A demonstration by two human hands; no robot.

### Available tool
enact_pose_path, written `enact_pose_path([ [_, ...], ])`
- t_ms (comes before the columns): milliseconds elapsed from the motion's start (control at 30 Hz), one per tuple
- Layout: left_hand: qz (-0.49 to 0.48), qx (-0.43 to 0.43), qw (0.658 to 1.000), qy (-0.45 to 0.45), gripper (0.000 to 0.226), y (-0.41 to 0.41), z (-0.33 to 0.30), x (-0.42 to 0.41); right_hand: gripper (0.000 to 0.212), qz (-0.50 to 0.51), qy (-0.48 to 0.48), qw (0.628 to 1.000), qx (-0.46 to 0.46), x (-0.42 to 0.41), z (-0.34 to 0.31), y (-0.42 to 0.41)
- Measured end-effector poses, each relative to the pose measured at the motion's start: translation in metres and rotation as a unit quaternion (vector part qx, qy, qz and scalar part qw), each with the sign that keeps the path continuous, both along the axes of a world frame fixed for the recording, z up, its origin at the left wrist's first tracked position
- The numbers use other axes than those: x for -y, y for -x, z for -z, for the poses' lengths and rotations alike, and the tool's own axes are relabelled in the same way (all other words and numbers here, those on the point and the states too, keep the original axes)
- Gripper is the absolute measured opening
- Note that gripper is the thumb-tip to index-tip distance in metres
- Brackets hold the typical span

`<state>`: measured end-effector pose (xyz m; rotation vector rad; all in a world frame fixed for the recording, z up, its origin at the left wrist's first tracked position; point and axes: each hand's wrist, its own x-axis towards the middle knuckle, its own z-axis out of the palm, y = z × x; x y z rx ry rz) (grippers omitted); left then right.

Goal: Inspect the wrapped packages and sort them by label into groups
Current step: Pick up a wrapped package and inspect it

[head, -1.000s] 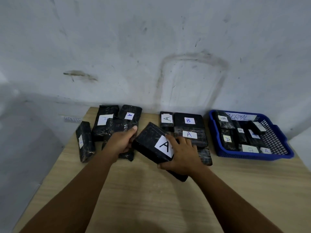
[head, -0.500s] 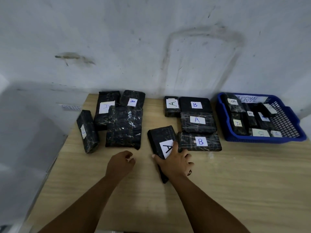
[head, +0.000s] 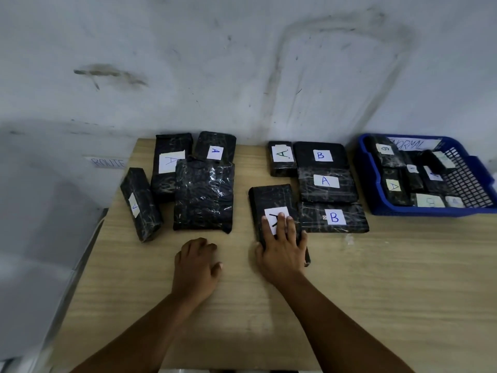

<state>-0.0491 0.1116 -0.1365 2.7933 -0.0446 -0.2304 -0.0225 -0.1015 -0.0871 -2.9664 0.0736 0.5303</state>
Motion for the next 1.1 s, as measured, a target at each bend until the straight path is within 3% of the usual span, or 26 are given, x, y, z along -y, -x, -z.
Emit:
enact_pose_path([
  [167,-0.046,0.065,0.996,0.027,0.037,-0.010,0.000,-0.002,0.072,0.034,-0.003,0.999,-0.032,-0.007,-0.007,-0.039],
  [333,-0.168,0.171,0.960,0.145,0.037,-0.040,-0.020,-0.004,0.074,0.037,-0.005,0.999,-0.038,-0.003,-0.010,-0.054],
  [533,-0.291,0.049,0.931,0.217,0.095,-0.090,-0.036,0.003,0.078,0.054,-0.060,0.997,-0.019,0.005,-0.015,-0.055],
  [700,-0.323,0.006,0.927,0.189,0.104,-0.099,-0.042,0.011,0.078,0.082,-0.100,0.991,0.025,0.019,-0.018,-0.047],
  [800,-0.355,0.007,0.904,0.240,0.090,-0.106,-0.044,0.009,0.075,0.074,-0.121,0.989,0.046,0.023,-0.022,-0.045],
  [900,-0.359,-0.011,0.844,0.398,0.042,-0.110,-0.060,0.004,0.073,0.063,-0.147,0.984,0.073,0.024,-0.028,-0.049],
  [967,-0.352,-0.020,0.807,0.474,0.038,-0.113,-0.078,0.002,0.072,0.056,-0.183,0.977,0.097,0.024,-0.036,-0.052],
  [1100,-0.345,-0.006,0.778,0.525,0.043,-0.122,-0.116,0.004,0.073,0.075,-0.329,0.937,0.089,0.021,-0.065,-0.065],
])
